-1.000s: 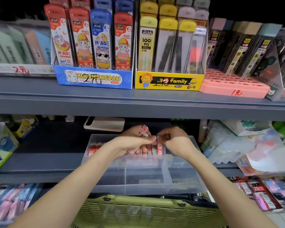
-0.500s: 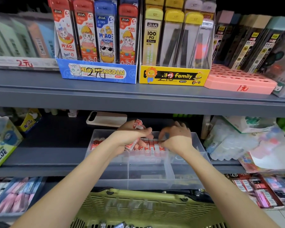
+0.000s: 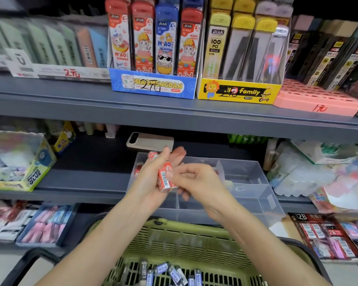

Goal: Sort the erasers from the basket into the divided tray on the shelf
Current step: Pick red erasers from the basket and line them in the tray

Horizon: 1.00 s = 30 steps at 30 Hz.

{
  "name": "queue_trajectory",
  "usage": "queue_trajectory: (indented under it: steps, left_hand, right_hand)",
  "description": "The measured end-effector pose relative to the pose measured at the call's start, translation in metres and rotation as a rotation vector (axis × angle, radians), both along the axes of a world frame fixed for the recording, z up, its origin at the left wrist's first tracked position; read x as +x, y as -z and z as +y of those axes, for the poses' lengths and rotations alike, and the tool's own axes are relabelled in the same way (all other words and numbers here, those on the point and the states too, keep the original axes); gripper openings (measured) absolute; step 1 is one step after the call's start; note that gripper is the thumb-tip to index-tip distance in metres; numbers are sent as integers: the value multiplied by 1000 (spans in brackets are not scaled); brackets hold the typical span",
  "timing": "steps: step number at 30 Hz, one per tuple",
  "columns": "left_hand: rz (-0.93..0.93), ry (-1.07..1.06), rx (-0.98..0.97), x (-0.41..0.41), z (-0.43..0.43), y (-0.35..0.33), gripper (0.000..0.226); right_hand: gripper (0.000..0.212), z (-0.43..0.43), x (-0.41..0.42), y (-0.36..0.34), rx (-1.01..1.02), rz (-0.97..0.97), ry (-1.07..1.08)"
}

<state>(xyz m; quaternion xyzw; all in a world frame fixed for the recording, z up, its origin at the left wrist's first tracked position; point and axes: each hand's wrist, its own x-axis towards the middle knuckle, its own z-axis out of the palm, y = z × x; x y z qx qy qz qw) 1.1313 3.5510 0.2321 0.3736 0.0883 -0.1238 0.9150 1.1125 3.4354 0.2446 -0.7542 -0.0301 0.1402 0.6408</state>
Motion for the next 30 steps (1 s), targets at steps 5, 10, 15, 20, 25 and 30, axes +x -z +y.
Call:
queue_trajectory:
  steps: [5,10,15,20,25,30]
  left_hand:
    - [-54,-52,95,-9,27,7,35]
    - [61,-222,163,-18,66,20,20]
    - [149,-167,240,-29,71,24,33]
    - [252,-171,-44,-33,67,10,27]
    - [297,-168,-220,-37,64,-2,7]
    - [291,-174,-137,-34,59,-1,17]
  right_hand:
    - [14,-4,11,-4,35,76,-18]
    - [32,-24,51,10,-389,-29,263]
    - [33,-9,75,23,-886,-25,230]
    - [28,3,82,24,-1094,42,109]
    - [34,-2,81,17,-1123,-33,-63]
    - [39,4,35,4,-793,-406,61]
